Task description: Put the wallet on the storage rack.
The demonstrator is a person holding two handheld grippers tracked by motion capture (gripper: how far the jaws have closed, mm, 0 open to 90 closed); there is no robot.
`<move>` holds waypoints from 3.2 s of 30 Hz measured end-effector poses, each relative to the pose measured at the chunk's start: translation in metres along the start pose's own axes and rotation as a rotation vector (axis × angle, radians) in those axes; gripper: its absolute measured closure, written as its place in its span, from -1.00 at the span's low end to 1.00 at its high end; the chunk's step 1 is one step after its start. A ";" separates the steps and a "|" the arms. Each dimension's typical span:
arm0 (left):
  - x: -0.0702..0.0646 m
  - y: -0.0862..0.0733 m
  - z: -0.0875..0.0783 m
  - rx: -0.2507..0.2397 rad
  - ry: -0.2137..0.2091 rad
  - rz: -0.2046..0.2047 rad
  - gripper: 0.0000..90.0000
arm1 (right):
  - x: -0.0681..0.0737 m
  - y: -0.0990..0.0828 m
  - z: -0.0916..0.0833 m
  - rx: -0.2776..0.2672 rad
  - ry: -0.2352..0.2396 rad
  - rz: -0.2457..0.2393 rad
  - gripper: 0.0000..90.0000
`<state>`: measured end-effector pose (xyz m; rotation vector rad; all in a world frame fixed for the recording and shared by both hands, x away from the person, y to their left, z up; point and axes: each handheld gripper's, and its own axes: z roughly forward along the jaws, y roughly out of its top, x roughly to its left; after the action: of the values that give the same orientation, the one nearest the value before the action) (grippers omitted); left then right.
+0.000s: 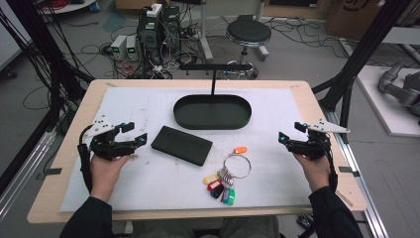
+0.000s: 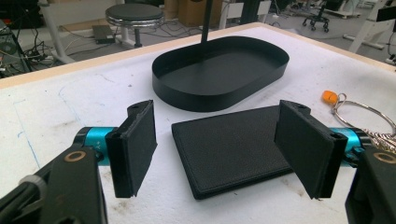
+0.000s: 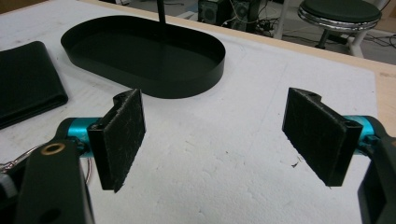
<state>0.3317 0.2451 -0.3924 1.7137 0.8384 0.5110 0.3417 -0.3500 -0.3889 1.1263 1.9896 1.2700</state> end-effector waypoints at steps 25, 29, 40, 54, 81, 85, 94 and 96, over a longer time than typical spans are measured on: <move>0.000 0.001 0.011 0.009 -0.022 -0.040 -0.34 | -0.003 -0.006 -0.004 0.001 -0.002 0.009 -0.43; -0.001 0.001 0.014 0.021 -0.031 -0.043 -0.31 | -0.002 -0.006 -0.002 0.003 0.003 0.007 -0.43; 0.006 0.000 0.034 0.073 -0.010 -0.090 -0.11 | 0.004 -0.005 0.003 0.013 0.022 -0.008 -0.42; 0.028 0.005 0.088 0.209 0.006 -0.170 0.00 | 0.007 -0.004 0.009 0.026 0.027 -0.032 -0.42; 0.041 -0.013 0.117 0.325 -0.028 -0.259 0.75 | 0.010 -0.003 0.011 0.031 0.029 -0.058 -0.42; 0.037 -0.012 0.112 0.293 -0.017 -0.224 0.84 | 0.011 -0.003 0.011 0.026 0.031 -0.062 -0.41; 0.027 -0.009 0.085 0.128 -0.068 -0.177 0.90 | 0.017 0.000 0.011 -0.003 0.046 -0.058 -0.41; 0.025 -0.008 0.079 0.103 -0.074 -0.151 0.91 | 0.020 0.001 0.013 -0.005 0.056 -0.055 -0.41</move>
<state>0.4013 0.2139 -0.4255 1.7357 0.9454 0.3050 0.3419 -0.3266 -0.3931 1.0372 2.0431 1.2904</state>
